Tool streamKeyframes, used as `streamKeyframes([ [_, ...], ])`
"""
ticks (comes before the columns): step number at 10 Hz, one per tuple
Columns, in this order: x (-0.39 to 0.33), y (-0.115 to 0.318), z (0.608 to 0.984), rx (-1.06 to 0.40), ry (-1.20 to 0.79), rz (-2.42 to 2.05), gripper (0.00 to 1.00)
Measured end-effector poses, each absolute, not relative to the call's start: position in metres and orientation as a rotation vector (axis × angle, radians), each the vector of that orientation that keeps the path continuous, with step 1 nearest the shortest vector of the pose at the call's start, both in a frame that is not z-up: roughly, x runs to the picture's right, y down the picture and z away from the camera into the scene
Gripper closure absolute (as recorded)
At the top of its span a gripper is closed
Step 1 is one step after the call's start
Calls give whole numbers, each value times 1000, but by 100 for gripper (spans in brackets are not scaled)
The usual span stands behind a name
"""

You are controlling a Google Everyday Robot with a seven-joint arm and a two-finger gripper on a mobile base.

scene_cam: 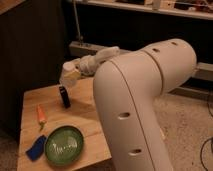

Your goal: Place the ceramic cup over the eraser

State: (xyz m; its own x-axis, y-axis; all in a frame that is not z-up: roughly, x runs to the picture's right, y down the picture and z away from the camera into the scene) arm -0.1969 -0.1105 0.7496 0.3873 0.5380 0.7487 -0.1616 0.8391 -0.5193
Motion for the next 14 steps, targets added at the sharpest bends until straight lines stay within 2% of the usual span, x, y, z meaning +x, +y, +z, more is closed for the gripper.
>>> streamKeyframes([
  [9, -229, -78, 760, -519, -1115, 447, 98],
  [10, -231, -76, 761, -525, -1112, 444, 93],
  [14, -233, -67, 764, -542, -1090, 433, 51],
])
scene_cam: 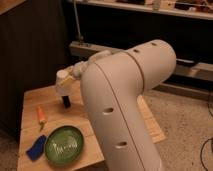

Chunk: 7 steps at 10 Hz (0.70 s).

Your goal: Place the ceramic cup over the eraser

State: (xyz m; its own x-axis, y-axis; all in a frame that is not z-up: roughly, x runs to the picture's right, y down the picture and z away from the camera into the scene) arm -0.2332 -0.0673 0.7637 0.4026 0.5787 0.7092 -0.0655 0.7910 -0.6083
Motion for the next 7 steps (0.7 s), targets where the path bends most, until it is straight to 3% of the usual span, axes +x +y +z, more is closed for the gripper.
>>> streamKeyframes([
  [3, -230, -66, 764, -550, -1123, 456, 24],
  [7, -229, -66, 765, -565, -1152, 470, 20],
])
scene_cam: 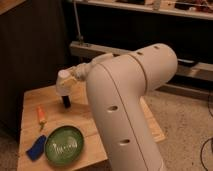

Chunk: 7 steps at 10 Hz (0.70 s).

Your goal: Place the ceramic cup over the eraser

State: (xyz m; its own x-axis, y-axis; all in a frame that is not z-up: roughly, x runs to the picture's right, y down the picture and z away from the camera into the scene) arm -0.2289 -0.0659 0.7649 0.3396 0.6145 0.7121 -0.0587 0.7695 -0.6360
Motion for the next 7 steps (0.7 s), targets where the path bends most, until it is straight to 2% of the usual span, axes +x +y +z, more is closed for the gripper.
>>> streamKeyframes([
  [7, -221, -68, 767, -567, -1132, 492, 20],
])
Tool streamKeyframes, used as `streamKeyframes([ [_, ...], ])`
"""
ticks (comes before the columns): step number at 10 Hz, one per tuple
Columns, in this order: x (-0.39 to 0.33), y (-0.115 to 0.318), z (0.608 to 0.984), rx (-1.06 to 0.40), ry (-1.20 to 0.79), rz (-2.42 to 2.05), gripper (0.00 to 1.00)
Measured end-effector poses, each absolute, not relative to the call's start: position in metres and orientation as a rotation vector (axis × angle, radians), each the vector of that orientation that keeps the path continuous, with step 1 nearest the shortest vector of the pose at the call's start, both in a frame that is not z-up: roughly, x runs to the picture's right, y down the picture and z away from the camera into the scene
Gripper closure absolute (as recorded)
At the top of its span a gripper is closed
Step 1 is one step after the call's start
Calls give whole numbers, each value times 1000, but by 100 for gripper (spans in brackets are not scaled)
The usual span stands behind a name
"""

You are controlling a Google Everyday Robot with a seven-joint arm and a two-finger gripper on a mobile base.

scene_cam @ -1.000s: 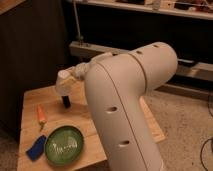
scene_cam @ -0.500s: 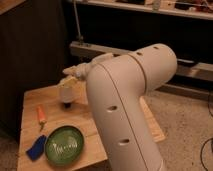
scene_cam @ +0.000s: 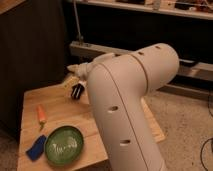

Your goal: Place the ceramic cup over the eraser

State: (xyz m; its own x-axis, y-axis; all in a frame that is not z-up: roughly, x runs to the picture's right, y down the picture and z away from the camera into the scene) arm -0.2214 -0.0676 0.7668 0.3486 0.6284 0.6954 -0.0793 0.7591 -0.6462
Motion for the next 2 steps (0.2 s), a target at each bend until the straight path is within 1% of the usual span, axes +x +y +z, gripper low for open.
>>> streamKeyframes([
  [2, -223, -67, 766, -569, -1133, 489, 20],
])
